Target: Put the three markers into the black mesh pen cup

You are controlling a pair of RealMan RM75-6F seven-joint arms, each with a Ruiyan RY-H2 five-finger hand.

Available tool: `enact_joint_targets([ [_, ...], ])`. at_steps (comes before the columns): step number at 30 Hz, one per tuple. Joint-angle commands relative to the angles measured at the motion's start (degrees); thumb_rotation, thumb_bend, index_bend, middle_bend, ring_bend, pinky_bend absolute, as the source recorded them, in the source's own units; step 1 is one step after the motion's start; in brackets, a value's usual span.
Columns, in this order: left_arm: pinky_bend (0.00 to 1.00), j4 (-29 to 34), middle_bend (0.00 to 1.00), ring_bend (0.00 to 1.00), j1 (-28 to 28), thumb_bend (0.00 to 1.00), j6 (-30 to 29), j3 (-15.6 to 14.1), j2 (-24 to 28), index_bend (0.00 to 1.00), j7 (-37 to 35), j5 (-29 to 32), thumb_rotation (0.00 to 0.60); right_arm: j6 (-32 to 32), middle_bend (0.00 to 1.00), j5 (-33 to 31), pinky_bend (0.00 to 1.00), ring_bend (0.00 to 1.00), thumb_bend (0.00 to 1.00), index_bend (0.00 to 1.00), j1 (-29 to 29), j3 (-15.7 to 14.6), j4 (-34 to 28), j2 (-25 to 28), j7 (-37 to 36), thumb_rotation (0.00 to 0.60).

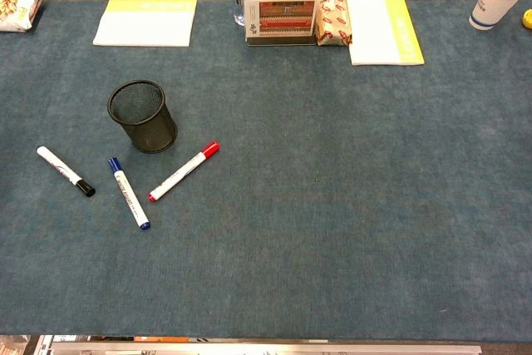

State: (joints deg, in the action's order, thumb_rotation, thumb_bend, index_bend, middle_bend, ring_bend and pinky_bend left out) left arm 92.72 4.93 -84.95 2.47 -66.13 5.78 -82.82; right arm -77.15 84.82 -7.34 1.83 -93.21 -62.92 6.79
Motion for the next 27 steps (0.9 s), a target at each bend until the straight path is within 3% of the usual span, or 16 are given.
enact_joint_targets([
  [1,0.61,0.6,0.30,0.36,-0.2,0.01,-0.3,0.1,0.3,0.51,0.5,0.0,0.600,0.2,0.11,0.0,0.41,0.11,0.00,0.05,-0.1,-0.1,0.2,-0.1,-0.2,0.600],
  [20,0.62,1.4,0.33,0.37,-0.3,0.01,0.4,0.0,0.6,0.51,1.5,0.6,0.600,2.4,0.11,-0.6,0.41,0.11,0.00,0.05,-1.1,-0.7,0.7,-0.1,-0.3,0.600],
  [24,0.61,1.6,0.33,0.36,-0.7,0.01,-0.5,-0.1,-0.1,0.41,1.6,0.1,0.600,1.7,0.12,-0.5,0.41,0.11,0.00,0.06,-0.9,-0.7,0.2,-0.1,0.3,0.600],
  [27,0.54,3.7,0.30,0.32,-0.8,0.01,0.1,-0.7,0.8,0.33,1.1,-0.4,0.600,1.3,0.12,-0.1,0.41,0.11,0.00,0.06,-0.9,-0.7,-0.1,-0.2,0.5,0.600],
])
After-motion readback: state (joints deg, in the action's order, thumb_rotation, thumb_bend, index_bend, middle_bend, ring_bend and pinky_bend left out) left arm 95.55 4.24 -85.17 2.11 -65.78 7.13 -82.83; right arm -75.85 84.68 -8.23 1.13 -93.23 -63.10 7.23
